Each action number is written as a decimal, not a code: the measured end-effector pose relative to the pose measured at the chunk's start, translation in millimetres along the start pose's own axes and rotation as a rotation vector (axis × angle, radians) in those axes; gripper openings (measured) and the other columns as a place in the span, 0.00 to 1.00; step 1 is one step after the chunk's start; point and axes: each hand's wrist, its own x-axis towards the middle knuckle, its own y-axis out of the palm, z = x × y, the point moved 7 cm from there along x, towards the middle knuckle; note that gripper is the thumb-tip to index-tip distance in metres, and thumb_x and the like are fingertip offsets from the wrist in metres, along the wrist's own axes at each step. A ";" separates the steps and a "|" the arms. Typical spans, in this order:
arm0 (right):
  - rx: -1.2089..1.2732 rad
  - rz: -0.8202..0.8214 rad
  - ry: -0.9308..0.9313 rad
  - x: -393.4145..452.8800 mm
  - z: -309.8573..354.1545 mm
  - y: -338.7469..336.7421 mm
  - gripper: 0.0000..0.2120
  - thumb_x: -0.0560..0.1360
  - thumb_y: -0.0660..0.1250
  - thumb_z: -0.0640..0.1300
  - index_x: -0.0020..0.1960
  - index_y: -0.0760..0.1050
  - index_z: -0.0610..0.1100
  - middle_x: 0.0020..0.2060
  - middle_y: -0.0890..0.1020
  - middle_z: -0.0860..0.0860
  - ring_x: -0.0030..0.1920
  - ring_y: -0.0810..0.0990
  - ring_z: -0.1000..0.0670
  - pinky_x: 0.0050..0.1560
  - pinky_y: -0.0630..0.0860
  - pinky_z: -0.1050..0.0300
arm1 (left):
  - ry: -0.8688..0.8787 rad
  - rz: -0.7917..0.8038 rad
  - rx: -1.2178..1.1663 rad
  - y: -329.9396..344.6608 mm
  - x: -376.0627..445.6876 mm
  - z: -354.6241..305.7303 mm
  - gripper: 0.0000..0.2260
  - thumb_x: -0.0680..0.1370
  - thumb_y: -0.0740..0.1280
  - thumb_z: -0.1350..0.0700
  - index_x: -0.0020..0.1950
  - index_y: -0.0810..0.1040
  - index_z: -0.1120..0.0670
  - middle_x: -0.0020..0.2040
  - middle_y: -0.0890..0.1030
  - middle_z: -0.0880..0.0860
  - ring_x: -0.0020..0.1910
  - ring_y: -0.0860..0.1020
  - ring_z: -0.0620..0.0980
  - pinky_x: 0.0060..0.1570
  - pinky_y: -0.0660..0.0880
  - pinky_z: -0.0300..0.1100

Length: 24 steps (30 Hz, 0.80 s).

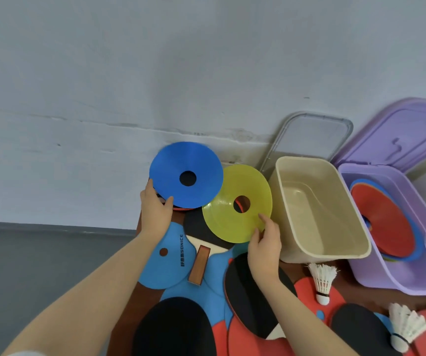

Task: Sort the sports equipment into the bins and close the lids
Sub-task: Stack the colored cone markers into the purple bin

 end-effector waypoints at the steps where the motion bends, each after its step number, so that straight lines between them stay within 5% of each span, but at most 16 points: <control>1: 0.001 0.003 -0.016 1.2 2.5 -1.6 0.17 0.78 0.58 0.34 0.66 0.69 0.41 0.56 0.73 0.48 0.52 0.70 0.57 0.50 0.62 0.71 | -0.005 -0.004 -0.007 0.2 1.7 -1.5 0.24 0.76 0.65 0.61 0.70 0.64 0.51 0.55 0.70 0.53 0.43 0.76 0.48 0.46 0.74 0.42; 11: -0.003 0.001 -0.148 -0.3 18.8 -15.6 0.19 0.78 0.58 0.33 0.68 0.68 0.42 0.53 0.73 0.47 0.48 0.71 0.57 0.44 0.64 0.80 | 0.036 -0.098 -0.041 -34.1 -27.8 -13.1 0.22 0.78 0.59 0.64 0.72 0.63 0.54 0.55 0.66 0.49 0.41 0.72 0.47 0.47 0.68 0.39; 19: 0.115 0.006 -0.151 -17.0 20.6 -37.2 0.21 0.78 0.57 0.34 0.70 0.65 0.43 0.62 0.75 0.49 0.61 0.72 0.53 0.62 0.66 0.62 | 0.123 -0.108 -0.021 -67.5 -79.1 -9.7 0.22 0.79 0.60 0.62 0.73 0.63 0.53 0.57 0.69 0.50 0.38 0.73 0.44 0.43 0.68 0.36; 24: 0.181 0.153 -0.071 -32.6 9.9 -29.1 0.22 0.80 0.55 0.36 0.72 0.63 0.46 0.52 0.80 0.47 0.47 0.78 0.53 0.46 0.71 0.69 | 0.236 0.012 0.060 -50.0 -110.9 -25.3 0.26 0.76 0.59 0.68 0.73 0.63 0.52 0.51 0.70 0.52 0.40 0.72 0.44 0.40 0.66 0.28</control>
